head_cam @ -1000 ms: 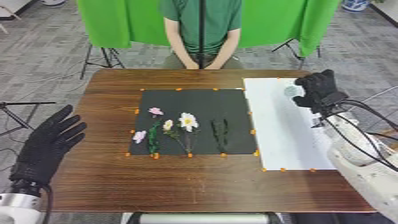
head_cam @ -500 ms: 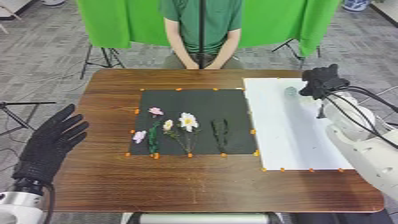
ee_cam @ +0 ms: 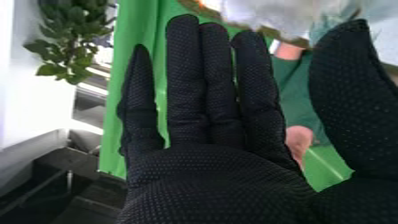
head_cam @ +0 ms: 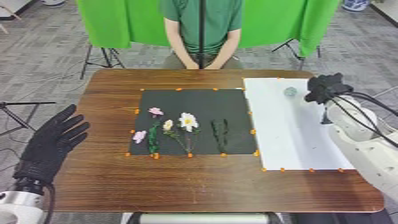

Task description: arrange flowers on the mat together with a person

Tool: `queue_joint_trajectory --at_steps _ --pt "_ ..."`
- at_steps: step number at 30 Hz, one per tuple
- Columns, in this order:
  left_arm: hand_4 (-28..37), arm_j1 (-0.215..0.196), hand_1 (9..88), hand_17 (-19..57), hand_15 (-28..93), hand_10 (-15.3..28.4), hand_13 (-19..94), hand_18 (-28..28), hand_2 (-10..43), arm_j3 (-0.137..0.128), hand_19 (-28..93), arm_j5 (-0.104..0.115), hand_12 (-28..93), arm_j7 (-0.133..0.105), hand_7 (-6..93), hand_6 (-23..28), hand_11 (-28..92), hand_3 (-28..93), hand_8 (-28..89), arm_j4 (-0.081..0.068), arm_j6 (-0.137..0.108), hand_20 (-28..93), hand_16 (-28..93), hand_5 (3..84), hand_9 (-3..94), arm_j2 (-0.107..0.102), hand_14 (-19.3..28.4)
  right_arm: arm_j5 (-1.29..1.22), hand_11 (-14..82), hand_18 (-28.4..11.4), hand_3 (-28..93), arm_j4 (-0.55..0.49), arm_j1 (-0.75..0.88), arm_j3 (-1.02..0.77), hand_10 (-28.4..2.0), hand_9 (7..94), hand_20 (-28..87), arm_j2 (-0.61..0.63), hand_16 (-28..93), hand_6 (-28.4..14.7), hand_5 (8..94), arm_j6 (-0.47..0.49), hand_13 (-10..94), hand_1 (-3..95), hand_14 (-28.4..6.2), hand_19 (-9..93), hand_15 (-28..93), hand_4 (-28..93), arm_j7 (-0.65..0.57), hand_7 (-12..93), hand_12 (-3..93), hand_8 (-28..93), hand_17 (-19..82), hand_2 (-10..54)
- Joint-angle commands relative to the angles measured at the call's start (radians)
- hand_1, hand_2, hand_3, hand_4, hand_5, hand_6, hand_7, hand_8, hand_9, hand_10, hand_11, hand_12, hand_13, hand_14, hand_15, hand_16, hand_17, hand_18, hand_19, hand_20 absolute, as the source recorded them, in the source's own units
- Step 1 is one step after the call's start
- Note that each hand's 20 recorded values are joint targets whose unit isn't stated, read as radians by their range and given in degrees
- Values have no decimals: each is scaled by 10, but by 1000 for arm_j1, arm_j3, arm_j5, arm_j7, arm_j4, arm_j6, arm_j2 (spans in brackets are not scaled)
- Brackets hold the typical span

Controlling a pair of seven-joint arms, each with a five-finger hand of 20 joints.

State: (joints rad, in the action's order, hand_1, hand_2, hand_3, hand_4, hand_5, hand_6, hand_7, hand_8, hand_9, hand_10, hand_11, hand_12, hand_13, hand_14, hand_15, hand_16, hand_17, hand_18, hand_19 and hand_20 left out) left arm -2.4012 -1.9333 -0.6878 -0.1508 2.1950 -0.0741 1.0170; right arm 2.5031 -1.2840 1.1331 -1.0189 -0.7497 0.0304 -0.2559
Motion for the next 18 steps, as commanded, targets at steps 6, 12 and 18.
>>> queue_joint_trajectory --at_steps 6,12,18 --pt "-264 -11 283 -90 256 113 226 217 -37 3 426 3 191 9 138 39 168 688 -76 -6 5 95 32 314 272 4 142 32 312 -141 801 50 13 8 -65 654 373 -21 261 42 536 -47 554 402 -54 569 536 -281 25 466 438 -42 216 -95" --pt "-265 -12 283 -90 255 113 225 217 -35 3 426 3 191 7 139 38 167 685 -77 -5 1 95 33 314 272 7 142 27 253 -129 785 42 35 4 -46 804 383 -24 420 59 652 -116 675 496 -34 578 504 -281 49 514 539 3 267 -95" --pt "-265 -20 283 -90 256 113 225 217 -34 0 426 4 191 2 138 39 167 684 -77 0 0 95 33 314 272 14 142 26 261 -132 802 -84 75 -23 -49 814 392 -22 425 52 674 -237 679 497 -37 585 524 -282 43 515 549 -8 269 -95"
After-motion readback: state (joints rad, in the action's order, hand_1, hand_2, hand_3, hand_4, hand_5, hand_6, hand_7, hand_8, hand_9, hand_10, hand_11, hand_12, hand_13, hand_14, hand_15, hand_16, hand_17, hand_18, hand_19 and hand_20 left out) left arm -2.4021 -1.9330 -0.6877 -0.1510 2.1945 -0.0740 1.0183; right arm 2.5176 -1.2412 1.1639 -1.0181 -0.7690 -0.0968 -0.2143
